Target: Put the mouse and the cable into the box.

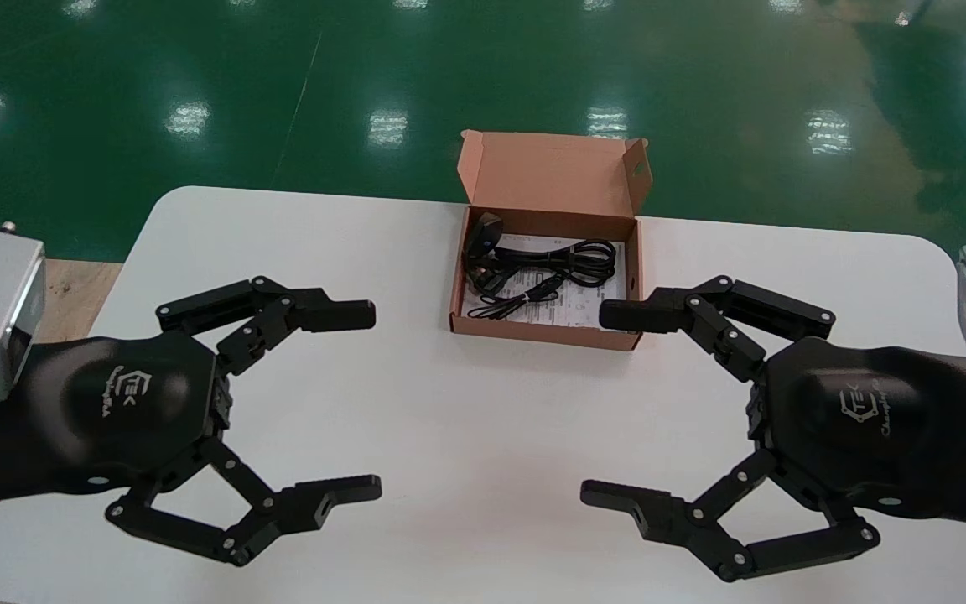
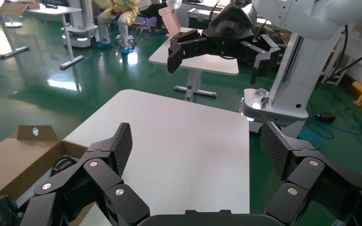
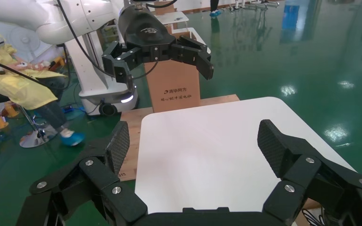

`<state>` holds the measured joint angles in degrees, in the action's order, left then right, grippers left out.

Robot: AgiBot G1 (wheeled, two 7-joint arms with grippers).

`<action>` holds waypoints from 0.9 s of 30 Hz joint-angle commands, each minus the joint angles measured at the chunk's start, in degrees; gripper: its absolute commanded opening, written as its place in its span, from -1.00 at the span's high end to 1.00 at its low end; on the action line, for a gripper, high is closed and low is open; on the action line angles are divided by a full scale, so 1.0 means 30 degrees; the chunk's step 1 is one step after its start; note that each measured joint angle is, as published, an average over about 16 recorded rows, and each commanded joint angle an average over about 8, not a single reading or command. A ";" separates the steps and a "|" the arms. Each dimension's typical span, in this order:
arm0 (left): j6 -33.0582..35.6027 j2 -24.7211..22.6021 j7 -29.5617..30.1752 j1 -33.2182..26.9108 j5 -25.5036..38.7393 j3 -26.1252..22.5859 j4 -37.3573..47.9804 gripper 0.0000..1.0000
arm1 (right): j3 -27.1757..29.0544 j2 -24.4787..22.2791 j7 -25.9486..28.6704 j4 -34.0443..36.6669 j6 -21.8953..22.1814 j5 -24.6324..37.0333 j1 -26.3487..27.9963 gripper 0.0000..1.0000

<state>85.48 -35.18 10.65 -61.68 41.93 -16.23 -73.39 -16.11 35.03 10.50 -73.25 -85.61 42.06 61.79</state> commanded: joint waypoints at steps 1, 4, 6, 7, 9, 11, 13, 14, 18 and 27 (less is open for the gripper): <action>0.0000 0.0000 0.0000 0.0000 0.0000 0.0000 0.0000 -1.00 | 0.0000 0.0000 0.0000 0.0001 0.0000 0.0000 0.0001 -1.00; 0.0001 0.0000 0.0000 0.0000 0.0000 0.0000 0.0000 -1.00 | 0.0000 0.0000 0.0000 0.0001 0.0000 0.0000 0.0002 -1.00; 0.0001 0.0000 0.0000 0.0000 0.0000 0.0000 0.0000 -1.00 | 0.0000 0.0000 0.0000 0.0001 0.0000 0.0000 0.0002 -1.00; 0.0001 0.0000 0.0000 0.0000 0.0000 0.0000 0.0000 -1.00 | 0.0000 0.0000 0.0000 0.0001 0.0000 0.0000 0.0002 -1.00; 0.0001 0.0000 0.0000 0.0000 0.0000 0.0000 0.0000 -1.00 | 0.0000 0.0000 0.0000 0.0001 0.0000 0.0000 0.0002 -1.00; 0.0001 0.0000 0.0000 0.0000 0.0000 0.0000 0.0000 -1.00 | 0.0000 0.0000 0.0000 0.0001 0.0000 0.0000 0.0002 -1.00; 0.0002 0.0000 0.0000 0.0000 0.0000 -0.0001 0.0000 -1.00 | 0.0000 0.0000 0.0000 0.0001 0.0000 0.0000 0.0002 -1.00; 0.0002 0.0000 0.0000 0.0000 0.0000 -0.0001 0.0000 -1.00 | 0.0000 0.0000 0.0000 0.0001 0.0000 0.0000 0.0002 -1.00; 0.0002 0.0000 0.0000 0.0000 0.0000 0.0000 0.0000 -1.00 | 0.0000 0.0000 0.0000 0.0001 0.0000 0.0000 0.0002 -1.00; 0.0002 0.0000 0.0000 0.0000 0.0000 0.0000 0.0001 -1.00 | 0.0000 0.0000 0.0000 0.0002 0.0000 -0.0001 0.0002 -1.00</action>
<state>85.49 -35.18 10.65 -61.68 41.93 -16.23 -73.39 -16.11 35.03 10.50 -73.24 -85.61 42.06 61.80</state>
